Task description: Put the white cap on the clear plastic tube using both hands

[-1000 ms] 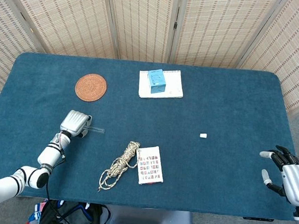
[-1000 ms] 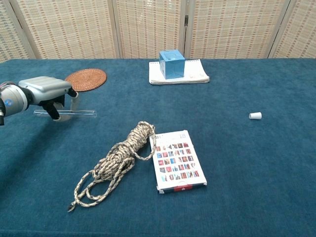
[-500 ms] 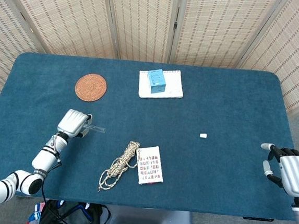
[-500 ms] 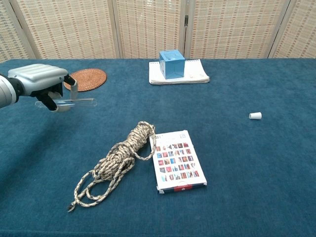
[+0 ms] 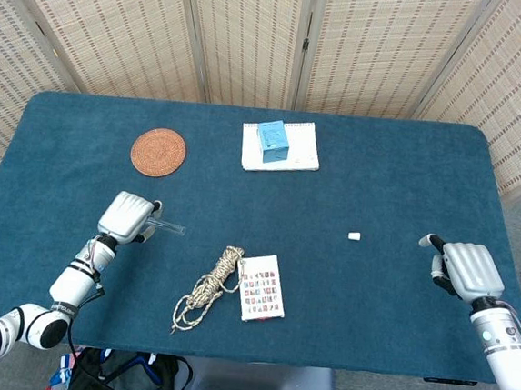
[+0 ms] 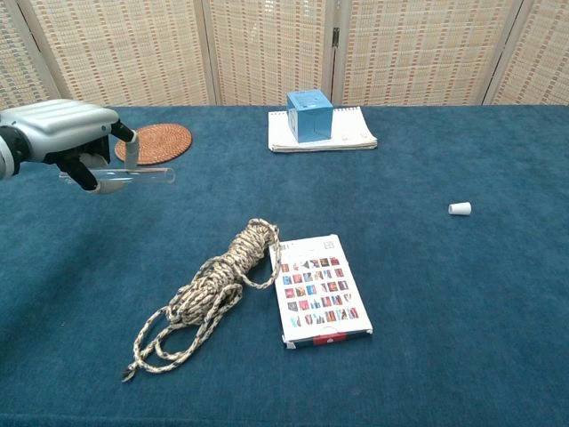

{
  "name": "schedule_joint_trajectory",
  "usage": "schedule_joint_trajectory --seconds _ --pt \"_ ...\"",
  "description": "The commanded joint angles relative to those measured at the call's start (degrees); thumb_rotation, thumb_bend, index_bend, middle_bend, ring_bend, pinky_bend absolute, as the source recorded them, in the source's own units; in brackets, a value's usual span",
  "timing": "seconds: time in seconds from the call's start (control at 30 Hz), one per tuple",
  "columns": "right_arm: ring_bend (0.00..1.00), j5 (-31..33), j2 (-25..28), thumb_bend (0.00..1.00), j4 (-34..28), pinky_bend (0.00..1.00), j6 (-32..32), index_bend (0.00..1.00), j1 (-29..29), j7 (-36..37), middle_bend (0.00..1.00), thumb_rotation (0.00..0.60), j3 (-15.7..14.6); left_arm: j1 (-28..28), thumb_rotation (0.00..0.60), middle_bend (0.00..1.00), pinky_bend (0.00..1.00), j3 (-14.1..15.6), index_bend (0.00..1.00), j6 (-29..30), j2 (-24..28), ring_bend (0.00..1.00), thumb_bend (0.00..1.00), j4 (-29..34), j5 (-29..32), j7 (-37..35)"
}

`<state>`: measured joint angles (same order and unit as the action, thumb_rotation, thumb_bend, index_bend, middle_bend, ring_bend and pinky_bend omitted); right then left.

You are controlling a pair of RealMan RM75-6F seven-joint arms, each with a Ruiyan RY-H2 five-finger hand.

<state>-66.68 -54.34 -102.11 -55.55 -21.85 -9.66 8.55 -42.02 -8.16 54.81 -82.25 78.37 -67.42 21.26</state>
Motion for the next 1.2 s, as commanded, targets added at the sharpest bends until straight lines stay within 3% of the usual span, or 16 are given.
schedule_joint_trajectory --seconds 0.03,0.63,1.2 --pt "1.0 4.3 -3.13 0.79 3.57 0.9 4.7 0.3 -3.84 -1.83 1.0 0.6 0.52 0.19 0.6 1.0 1.0 -0.02 0.61 0.45 0.43 0.94 0.34 0.93 0.4 0.74" --pt "1.0 18.5 -16.98 0.89 19.33 0.93 16.54 0.3 -16.05 -8.33 1.0 0.6 -1.19 0.6 0.6 1.0 1.0 0.59 0.61 0.55 1.1 0.95 0.34 2.03 1.3 1.92" --pt "1.0 23.08 -25.3 0.89 29.41 0.93 21.16 0.3 -21.91 -9.56 1.0 0.6 -3.96 1.21 0.6 1.0 1.0 1.23 0.61 0.7 1.18 0.95 0.34 1.33 1.31 1.74"
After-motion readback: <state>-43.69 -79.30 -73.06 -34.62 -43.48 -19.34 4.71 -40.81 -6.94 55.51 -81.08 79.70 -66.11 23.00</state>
